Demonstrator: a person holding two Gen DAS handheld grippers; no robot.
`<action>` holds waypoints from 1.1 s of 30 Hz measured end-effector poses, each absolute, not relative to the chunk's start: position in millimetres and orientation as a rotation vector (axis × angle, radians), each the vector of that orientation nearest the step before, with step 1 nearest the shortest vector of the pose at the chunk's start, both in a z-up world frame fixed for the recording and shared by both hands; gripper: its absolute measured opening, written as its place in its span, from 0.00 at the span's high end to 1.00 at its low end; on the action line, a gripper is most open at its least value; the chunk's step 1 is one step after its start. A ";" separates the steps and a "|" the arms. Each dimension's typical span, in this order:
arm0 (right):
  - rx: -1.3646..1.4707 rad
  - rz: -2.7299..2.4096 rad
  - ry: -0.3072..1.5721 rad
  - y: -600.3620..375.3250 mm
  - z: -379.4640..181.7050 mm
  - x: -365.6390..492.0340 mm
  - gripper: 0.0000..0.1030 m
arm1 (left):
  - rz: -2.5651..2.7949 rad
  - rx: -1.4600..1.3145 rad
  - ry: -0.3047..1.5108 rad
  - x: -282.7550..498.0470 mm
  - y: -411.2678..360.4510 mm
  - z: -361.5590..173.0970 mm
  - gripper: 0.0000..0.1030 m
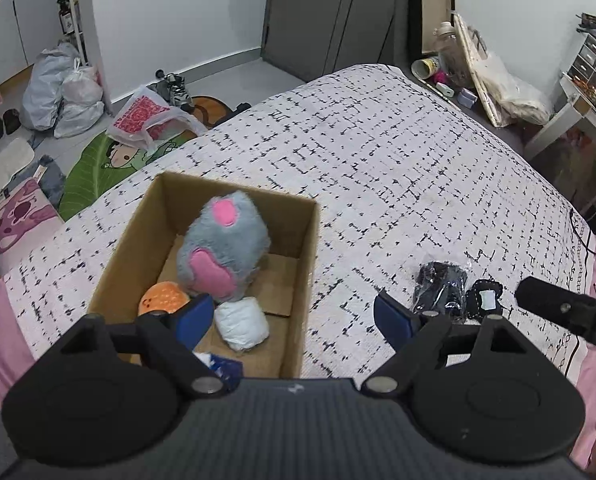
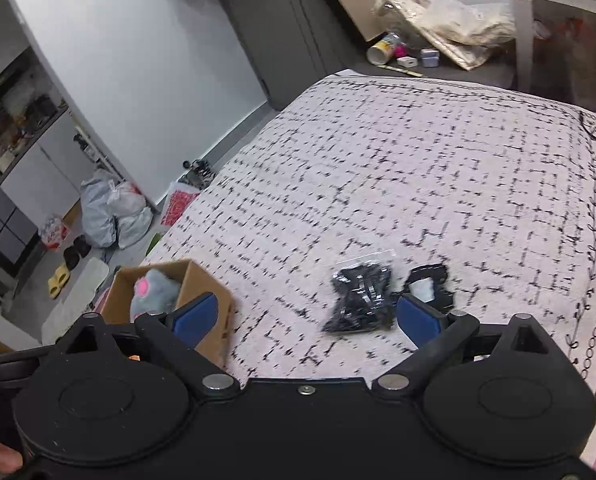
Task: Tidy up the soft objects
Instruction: 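Move the left gripper to the black bagged item while right approaches black plush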
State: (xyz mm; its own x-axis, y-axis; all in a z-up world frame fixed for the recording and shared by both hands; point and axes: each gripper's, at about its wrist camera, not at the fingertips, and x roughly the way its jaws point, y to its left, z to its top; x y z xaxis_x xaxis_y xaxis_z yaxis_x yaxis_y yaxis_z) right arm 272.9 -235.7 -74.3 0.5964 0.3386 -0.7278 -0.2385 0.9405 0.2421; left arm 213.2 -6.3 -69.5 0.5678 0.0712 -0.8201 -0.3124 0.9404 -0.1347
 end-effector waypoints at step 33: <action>0.338 0.174 0.881 -335.7 -99.4 326.0 0.08 | 0.049 -0.309 1.008 296.8 -101.6 -121.8 0.17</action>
